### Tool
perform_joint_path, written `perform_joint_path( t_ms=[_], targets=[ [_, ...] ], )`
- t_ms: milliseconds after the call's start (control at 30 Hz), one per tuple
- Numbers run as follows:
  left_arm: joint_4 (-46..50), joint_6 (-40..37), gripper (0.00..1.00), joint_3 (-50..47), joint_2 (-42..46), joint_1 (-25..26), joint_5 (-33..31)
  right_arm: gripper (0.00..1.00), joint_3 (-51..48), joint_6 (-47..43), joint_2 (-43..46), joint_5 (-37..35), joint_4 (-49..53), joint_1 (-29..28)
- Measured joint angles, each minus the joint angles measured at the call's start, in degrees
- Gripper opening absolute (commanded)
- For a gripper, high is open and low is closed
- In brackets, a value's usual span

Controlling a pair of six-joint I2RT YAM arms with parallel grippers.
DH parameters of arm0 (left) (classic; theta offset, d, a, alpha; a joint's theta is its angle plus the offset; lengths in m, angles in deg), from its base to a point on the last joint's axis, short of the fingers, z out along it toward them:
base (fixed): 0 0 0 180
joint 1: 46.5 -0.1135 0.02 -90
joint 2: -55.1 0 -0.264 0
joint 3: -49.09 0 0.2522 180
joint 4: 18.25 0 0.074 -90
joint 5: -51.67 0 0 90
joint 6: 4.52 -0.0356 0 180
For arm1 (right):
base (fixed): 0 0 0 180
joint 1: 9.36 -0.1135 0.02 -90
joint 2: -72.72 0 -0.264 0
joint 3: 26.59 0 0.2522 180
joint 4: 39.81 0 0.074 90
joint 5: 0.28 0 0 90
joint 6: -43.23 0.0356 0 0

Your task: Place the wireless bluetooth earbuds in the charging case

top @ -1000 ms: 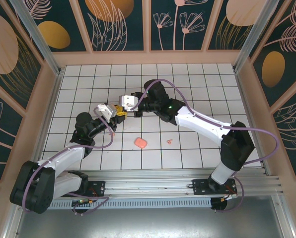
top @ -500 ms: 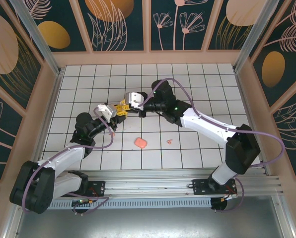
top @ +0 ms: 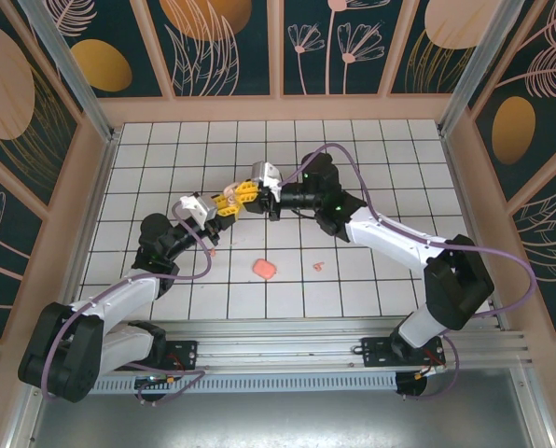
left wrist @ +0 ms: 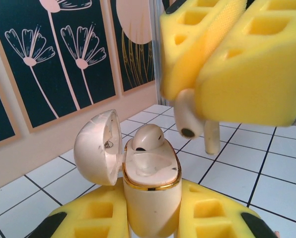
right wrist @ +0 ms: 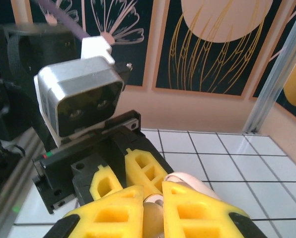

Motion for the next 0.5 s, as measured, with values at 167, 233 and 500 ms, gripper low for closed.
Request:
perform_joint_path(
  t_ms=[167, 233, 500],
  targets=[
    [-1.4, 0.4, 0.02, -0.1, -0.5, 0.0, 0.0, 0.14, -0.7, 7.7, 0.1, 1.4, -5.3, 0.9],
    [-1.9, 0.5, 0.02, -0.1, -0.8, 0.0, 0.0, 0.14, -0.7, 10.3, 0.1, 1.7, -7.1, 1.0],
    [-3.6, 1.6, 0.01, -0.2, -1.5, 0.0, 0.1, 0.14, -0.7, 17.1, 0.1, 1.0, -11.9, 1.0]
  ],
)
